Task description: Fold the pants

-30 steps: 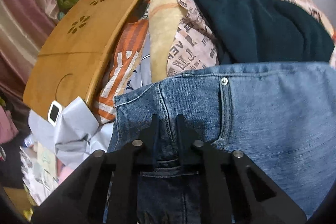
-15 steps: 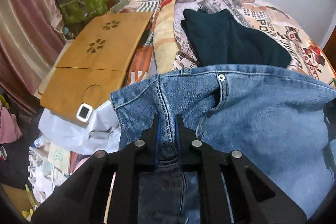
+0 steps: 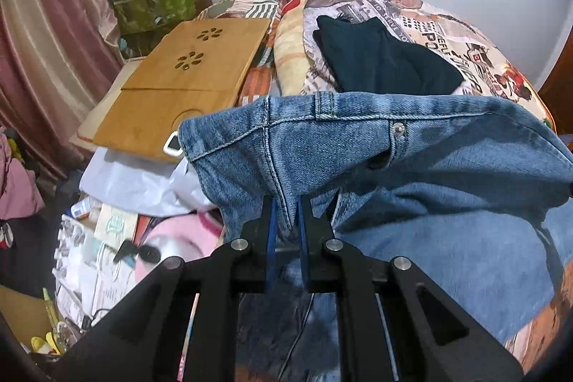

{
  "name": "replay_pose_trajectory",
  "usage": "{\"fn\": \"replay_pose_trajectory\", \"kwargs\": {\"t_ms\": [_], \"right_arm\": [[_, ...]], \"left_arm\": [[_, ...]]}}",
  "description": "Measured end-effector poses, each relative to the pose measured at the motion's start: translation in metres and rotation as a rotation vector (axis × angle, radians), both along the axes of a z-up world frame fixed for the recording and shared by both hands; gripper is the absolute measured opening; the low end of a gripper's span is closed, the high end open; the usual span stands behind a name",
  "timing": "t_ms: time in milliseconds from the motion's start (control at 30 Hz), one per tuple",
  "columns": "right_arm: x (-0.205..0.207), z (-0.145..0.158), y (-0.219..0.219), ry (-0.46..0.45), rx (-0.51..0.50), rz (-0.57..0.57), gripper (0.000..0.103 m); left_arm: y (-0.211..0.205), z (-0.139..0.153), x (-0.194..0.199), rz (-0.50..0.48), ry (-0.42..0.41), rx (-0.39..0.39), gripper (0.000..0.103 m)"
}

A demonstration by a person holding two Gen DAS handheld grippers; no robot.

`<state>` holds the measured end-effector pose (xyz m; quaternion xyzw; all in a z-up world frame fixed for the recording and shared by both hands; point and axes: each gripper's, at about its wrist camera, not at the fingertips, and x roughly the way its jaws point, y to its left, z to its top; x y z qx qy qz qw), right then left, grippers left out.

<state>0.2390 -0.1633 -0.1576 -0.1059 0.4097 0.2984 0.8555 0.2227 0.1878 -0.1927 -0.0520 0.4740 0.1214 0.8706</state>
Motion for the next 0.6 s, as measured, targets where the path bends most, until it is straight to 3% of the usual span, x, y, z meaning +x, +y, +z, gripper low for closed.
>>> {"fn": "replay_pose_trajectory", "kwargs": {"t_ms": [367,533,600], "right_arm": [[-0.047,-0.021,0.008,0.023,-0.023,0.019,0.006],[-0.061,-0.030,0.009,0.033,-0.032,0.032,0.007],[-0.067,-0.033,0.008,0.032,-0.042,0.041,0.007]], "left_arm": [[0.003,-0.013,-0.060,0.025,0.028,0.018,0.011],[0.004,0.012,-0.073,0.036,-0.021,0.010,0.012],[0.002,0.024,-0.073,0.031,-0.051,0.017,0.021]]}}
